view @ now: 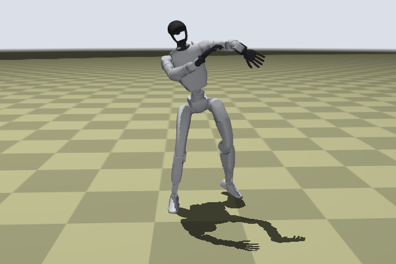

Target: Kungfu

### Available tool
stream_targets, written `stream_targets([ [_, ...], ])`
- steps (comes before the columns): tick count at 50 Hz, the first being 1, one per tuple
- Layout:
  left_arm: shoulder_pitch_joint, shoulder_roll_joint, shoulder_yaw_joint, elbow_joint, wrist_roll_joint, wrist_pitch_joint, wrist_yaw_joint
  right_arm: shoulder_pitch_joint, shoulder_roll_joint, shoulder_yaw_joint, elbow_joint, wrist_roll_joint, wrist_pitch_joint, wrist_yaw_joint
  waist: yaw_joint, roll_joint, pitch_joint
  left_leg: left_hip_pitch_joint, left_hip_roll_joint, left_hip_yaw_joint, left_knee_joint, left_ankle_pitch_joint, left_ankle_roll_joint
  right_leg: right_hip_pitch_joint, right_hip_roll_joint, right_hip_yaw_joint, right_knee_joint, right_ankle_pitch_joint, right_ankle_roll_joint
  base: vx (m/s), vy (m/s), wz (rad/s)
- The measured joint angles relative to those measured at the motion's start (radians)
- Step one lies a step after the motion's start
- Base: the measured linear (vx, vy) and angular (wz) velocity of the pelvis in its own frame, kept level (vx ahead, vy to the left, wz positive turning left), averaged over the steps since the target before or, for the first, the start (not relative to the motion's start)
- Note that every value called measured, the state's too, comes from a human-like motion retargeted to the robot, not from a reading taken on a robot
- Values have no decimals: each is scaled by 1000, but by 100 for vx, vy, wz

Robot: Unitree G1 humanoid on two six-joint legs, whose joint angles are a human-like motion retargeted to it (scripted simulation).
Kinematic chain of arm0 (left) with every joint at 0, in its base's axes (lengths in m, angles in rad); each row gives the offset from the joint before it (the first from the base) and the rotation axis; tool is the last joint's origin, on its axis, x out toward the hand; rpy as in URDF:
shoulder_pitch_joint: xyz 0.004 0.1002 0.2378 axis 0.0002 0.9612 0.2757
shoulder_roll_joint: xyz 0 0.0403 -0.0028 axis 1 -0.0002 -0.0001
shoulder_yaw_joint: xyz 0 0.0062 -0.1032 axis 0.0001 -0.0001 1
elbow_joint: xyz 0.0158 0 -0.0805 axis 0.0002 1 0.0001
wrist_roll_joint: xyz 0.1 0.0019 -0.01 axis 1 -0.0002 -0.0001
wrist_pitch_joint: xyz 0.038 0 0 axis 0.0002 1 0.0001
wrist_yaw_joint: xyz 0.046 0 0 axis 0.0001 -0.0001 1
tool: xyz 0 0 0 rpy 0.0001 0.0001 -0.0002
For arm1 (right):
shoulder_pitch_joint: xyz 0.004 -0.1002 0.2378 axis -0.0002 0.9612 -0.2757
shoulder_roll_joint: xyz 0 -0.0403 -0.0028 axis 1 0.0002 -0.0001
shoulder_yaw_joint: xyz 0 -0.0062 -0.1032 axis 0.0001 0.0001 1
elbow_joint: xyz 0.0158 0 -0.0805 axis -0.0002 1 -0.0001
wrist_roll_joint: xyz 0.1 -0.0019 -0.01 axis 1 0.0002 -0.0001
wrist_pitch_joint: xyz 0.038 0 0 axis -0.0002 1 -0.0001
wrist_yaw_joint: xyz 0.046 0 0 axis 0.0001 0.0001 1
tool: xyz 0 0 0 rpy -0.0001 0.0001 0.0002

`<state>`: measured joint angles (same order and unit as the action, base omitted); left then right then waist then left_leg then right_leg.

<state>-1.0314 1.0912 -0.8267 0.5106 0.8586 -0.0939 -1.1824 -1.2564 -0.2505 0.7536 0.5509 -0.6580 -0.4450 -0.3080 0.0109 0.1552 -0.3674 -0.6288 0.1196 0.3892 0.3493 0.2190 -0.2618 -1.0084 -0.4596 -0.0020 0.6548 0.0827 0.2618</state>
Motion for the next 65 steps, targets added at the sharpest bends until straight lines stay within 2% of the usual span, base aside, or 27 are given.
stream_targets([
  [2, 209, -15, -2, 13, 43, -100, -144, 136, 131, 72, 113, 89, -57, 15, 107, -60, 168, 123, -156, -66, 60, -89, 0, -139, -5, 106, -3, 14, -2, -33, 170, -623],
  [3, 290, -45, -7, 25, 75, -159, -193, 199, 169, 93, 149, 129, -108, 27, 135, -57, 239, 174, -239, -169, 55, -145, 0, -182, 11, 175, -18, 17, -8, -22, 156, -611],
  [5, 452, -136, 14, 50, 125, -272, -249, 296, 223, 165, 217, 223, -223, 27, 209, -53, 378, 259, -354, -349, 47, -277, 0, -229, 160, 371, -57, -45, -4, -18, 112, -629],
  [7, 662, -227, 76, 69, 118, -297, -274, 371, 229, 260, 200, 306, -313, 70, 257, -45, 461, 286, -371, -388, 76, -452, 0, -266, 363, 456, -73, -61, -12, 4, 41, -627],
  [8, 778, -274, 112, 70, 97, -291, -278, 404, 216, 302, 170, 321, -331, 116, 255, -27, 474, 293, -343, -367, 81, -538, 0, -303, 461, 436, -62, -33, -38, 5, -17, -455],
  [9, 871, -311, 116, 71, 59, -287, -279, 438, 204, 331, 138, 332, -340, 165, 224, -9, 468, 299, -290, -350, 81, -615, 13, -327, 493, 371, -93, 15, -70, 4, -57, -283],
  [10, 953, -342, 103, 71, 11, -284, -278, 471, 193, 353, 106, 341, -345, 217, 178, 10, 453, 304, -224, -336, 78, -688, 33, -345, 491, 282, -144, 73, -104, 9, -45, -87],
  [11, 1015, -369, 113, 89, -63, -267, -293, 504, 199, 370, 85, 364, -365, 288, 82, 28, 431, 284, -220, -330, 94, -727, 81, -373, 482, 267, -135, 72, -107, 8, -19, 27],
  [12, 1061, -393, 127, 108, -131, -251, -311, 527, 205, 384, 74, 391, -380, 355, -9, 50, 427, 257, -216, -352, 126, -750, 98, -396, 474, 257, -122, 74, -111, -7, 13, 102],
  [13, 1075, -411, 147, 128, -185, -236, -333, 532, 212, 389, 82, 425, -384, 414, -90, 83, 457, 214, -211, -426, 187, -741, 54, -410, 473, 257, -102, 85, -117, -23, 8, -35],
  [15, 1054, -397, 178, 123, -203, -242, -367, 545, 252, 406, 140, 487, -359, 508, -57, 34, 532, 147, -206, -297, 329, -794, 47, -400, 610, 330, -162, 202, -133, -26, 1, -259],
  [17, 1015, -346, 144, 108, -153, -256, -370, 562, 260, 380, 163, 518, -329, 520, -102, 52, 523, 185, -173, -308, 287, -778, 48, -414, 560, 245, -172, 231, -143, -5, -12, -15],
  [19, 977, -322, 124, 100, -110, -256, -371, 542, 243, 342, 162, 544, -328, 501, -136, 55, 505, 169, -187, -361, 295, -760, 37, -417, 519, 213, -170, 219, -147, 5, -17, 66],
  [20, 960, -318, 125, 97, -109, -258, -364, 529, 233, 334, 157, 555, -333, 486, -134, 43, 509, 161, -187, -341, 296, -748, 43, -406, 527, 222, -175, 214, -148, 2, -18, -11],
  [25, 917, -313, 127, 102, -151, -256, -340, 514, 218, 302, 163, 575, -312, 474, -148, 66, 500, 211, -143, -348, 202, -702, 32, -382, 541, 209, -180, 190, -169, 10, -23, 11],
  [29, 888, -310, 112, 102, -133, -264, -352, 505, 200, 284, 150, 559, -306, 446, -151, 91, 480, 286, -96, -326, 82, -662, 27, -352, 540, 193, -164, 131, -181, 13, -21, 37],
  [33, 852, -323, 115, 129, -136, -230, -307, 495, 163, 246, 139, 524, -286, 450, -158, 121, 466, 347, -45, -324, -5, -591, 5, -302, 514, 159, -136, 61, -199, 19, -23, 84],
  [37, 799, -340, 139, 177, -104, -120, -104, 481, 121, 166, 137, 594, -228, 497, -197, 124, 464, 359, -19, -309, -46, -479, 0, -235, 434, 155, -110, -5, -196, 10, -20, 166],
  [41, 759, -360, 194, 241, -87, 23, 184, 466, 56, 69, 73, 793, -193, 474, -252, 76, 445, 324, -70, -268, -51, -376, 0, -176, 296, 184, -107, -45, -149, 2, -9, 208],
  [45, 732, -380, 256, 292, -212, 74, 373, 470, -50, -36, -34, 951, -166, 416, -317, 34, 429, 257, -90, -164, -14, -309, 0, -110, 139, 160, -127, -43, -114, 3, 5, 224],
  [48, 733, -396, 295, 294, -378, 91, 443, 510, -168, -115, -142, 1045, -125, 409, -358, 23, 407, 212, 9, -47, 24, -289, 0, -44, 65, 53, -132, -38, -124, 14, -32, 205],
  [50, 761, -400, 318, 270, -514, 76, 457, 569, -250, -165, -214, 1109, -81, 407, -349, 35, 401, 210, 123, -18, 72, -314, 0, 27, 97, -26, -121, -56, -145, 39, -28, 94],
  [52, 791, -405, 348, 236, -641, 53, 453, 643, -318, -222, -268, 1175, -57, 392, -326, 26, 398, 206, 185, -43, 129, -371, 13, 94, 113, -74, -122, -59, -151, 37, -27, 52],
  [55, 852, -408, 409, 179, -810, 40, 415, 779, -425, -292, -344, 1303, -35, 361, -293, -26, 374, 170, 151, -184, 209, -449, 0, 162, 100, -85, -148, -31, -142, 42, 36, 53],
  [59, 951, -405, 467, 99, -1055, 65, 355, 1032, -538, -403, -427, 1412, -11, 361, -270, -100, 334, 135, 108, -233, 301, -516, 37, 258, 41, -96, -222, 60, -149, 39, 35, 82],
  [62, 1014, -424, 500, 73, -1222, 103, 329, 1252, -563, -496, -471, 1486, 22, 379, -256, -138, 299, 128, 33, -296, 301, -534, 73, 332, -5, -90, -310, 240, -162, 40, 61, 93],
  [65, 1060, -490, 534, 94, -1344, 145, 340, 1462, -505, -548, -479, 1562, 36, 409, -228, -164, 259, 126, -30, -323, 285, -532, 144, 415, -50, -117, -425, 434, -160, 45, 57, 76],
])
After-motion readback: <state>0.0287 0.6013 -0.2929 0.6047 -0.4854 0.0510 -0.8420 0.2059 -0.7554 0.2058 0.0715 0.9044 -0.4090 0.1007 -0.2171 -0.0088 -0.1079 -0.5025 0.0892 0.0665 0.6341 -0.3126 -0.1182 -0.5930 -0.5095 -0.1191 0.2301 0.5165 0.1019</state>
